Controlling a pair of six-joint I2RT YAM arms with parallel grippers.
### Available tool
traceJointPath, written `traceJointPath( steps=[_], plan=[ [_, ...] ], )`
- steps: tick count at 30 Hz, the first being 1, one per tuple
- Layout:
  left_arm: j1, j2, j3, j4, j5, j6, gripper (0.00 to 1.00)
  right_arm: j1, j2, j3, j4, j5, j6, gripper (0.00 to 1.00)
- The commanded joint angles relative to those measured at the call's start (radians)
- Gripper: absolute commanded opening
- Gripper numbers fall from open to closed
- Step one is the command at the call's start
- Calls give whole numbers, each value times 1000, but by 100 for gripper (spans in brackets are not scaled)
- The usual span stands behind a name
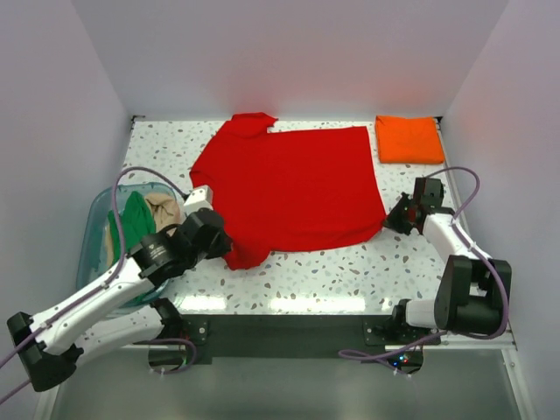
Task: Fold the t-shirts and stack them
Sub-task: Fold the tshirt
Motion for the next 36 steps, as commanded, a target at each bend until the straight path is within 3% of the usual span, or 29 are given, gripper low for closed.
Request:
traceJointPath(
  steps=[1,8,18,25,36],
  plan=[
    [133,62,42,151,76,129,0,-2,44,77,-4,-51,-4,6],
    [275,266,99,281,147,200,0,-2,194,200,6,-82,0,0],
    [488,475,221,367,241,252,0,-2,354,306,55,-123,53,0],
    [560,634,338,377,282,276,0,-1,391,340,107,-145,102,0],
    [634,736,451,363,287,286,0,-2,473,438,136,-180,145,0]
  ],
)
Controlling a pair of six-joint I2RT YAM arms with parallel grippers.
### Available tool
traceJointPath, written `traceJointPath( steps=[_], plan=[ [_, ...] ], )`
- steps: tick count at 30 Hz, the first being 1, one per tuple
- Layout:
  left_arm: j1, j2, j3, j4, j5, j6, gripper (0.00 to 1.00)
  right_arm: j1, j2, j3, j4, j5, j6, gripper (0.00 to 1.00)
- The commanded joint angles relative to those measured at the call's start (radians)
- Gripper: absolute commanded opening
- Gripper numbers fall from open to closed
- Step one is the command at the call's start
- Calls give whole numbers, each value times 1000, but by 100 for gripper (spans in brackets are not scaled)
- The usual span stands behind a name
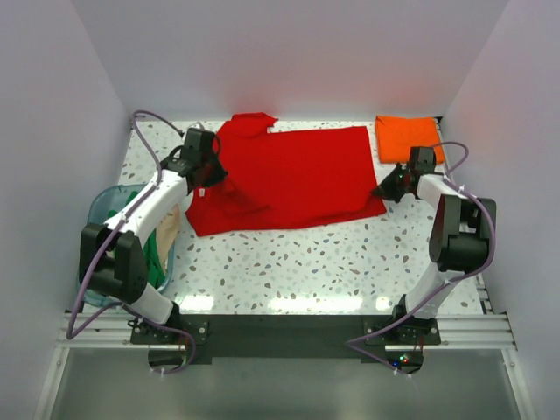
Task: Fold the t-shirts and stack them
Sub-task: Fold the tshirt
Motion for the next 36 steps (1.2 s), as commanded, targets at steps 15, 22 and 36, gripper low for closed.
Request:
traceJointPath(
  steps=[15,22,36],
  plan=[
    [96,34,79,30,34,39,0,-2,59,105,36,-36,34,0],
    [122,34,67,30,41,48,0,-5,50,86,62,-32,46,0],
    [152,45,62,48,66,38,0,-31,31,33,169,-74,100,0]
  ],
)
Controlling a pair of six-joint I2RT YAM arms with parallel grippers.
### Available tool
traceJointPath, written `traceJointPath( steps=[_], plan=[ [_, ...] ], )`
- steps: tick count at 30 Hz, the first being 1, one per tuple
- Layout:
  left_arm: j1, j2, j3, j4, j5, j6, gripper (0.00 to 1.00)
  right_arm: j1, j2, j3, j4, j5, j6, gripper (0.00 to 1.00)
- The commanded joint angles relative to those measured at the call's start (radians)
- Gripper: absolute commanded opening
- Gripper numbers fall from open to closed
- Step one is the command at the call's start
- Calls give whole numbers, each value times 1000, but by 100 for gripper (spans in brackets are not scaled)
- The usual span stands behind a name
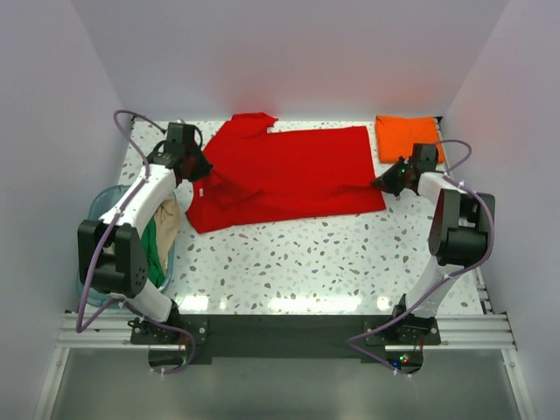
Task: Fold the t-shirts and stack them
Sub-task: Fold the tshirt
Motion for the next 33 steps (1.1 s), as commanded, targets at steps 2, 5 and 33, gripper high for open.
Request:
traceJointPath(
  steps=[2,5,33],
  plan=[
    [18,14,29,47,13,18,0,-20,-22,-13,75,-44,34,0],
    [24,24,35,47,17,15,0,-28,-19,-22,92,-51,51,0],
    [32,231,235,47,70,23,0,-43,26,-36,121,-73,62,0]
  ],
)
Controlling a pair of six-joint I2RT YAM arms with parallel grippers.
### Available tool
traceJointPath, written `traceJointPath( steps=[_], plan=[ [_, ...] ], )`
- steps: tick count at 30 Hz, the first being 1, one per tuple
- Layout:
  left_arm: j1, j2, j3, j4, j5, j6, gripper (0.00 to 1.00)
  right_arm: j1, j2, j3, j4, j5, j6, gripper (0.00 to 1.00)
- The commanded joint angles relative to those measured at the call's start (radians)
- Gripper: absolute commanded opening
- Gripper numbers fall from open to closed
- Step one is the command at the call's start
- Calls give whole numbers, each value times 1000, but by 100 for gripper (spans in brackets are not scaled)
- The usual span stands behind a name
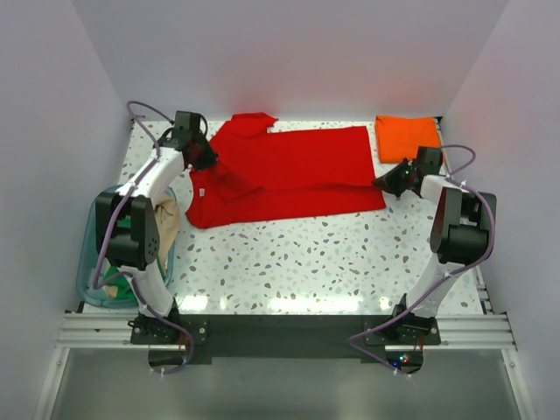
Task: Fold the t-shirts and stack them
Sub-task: Fold the tshirt
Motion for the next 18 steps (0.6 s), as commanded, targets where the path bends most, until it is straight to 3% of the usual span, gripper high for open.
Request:
traceJointPath(
  steps=[1,18],
  plan=[
    [13,31,68,36,40,24,0,-6,6,-7,38,-8,3,0],
    [11,157,202,33,103,34,0,-10,4,-21,35,7,-4,0]
  ],
)
